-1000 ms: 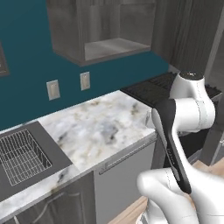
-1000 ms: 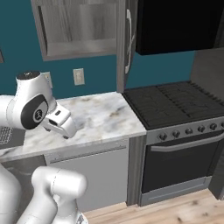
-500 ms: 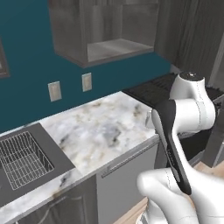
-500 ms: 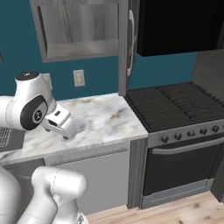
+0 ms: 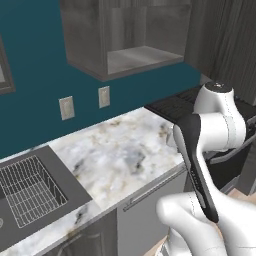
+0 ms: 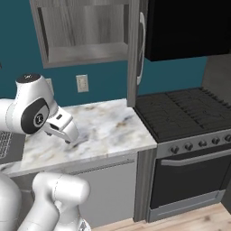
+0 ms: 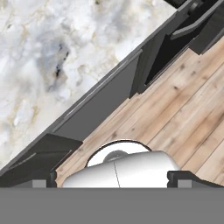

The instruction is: Close all open cabinet doors.

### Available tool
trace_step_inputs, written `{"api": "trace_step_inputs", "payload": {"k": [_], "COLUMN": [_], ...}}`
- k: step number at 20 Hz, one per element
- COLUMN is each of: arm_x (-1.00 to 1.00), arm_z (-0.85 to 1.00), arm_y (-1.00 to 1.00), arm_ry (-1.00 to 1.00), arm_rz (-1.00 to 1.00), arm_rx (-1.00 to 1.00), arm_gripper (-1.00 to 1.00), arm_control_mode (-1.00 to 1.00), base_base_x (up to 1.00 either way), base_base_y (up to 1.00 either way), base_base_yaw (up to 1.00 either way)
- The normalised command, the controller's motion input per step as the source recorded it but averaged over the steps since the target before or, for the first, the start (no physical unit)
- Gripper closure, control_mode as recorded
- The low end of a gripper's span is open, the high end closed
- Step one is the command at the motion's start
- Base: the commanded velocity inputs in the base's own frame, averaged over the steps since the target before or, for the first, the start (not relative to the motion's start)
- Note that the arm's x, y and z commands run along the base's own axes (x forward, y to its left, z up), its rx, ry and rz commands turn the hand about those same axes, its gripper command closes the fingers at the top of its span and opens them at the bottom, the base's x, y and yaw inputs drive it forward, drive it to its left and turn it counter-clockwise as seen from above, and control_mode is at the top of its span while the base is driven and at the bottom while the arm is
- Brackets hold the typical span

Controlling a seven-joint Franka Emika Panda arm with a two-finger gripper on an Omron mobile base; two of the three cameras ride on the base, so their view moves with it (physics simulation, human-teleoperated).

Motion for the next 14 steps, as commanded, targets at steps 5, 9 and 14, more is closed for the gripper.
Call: {"api": "trace_step_inputs", "payload": {"k": [5,9,14], "arm_x": [0.00,0.00,0.00], "arm_z": [0.00,0.00,0.00], "arm_y": [0.00,0.00,0.00], "arm_ry": [0.00,0.00,0.00], "arm_rz": [0.00,0.00,0.00], "arm_rx": [0.00,0.00,0.00], "arm_gripper": [-1.00,-1.00,-1.00], "arm_control_mode": [1.00,1.00,1.00], "base_base_x": [0.04,0.00,0.00], "base_base_y": [0.00,0.00,0.00], "base_base_yaw": [0.00,0.00,0.00]}}
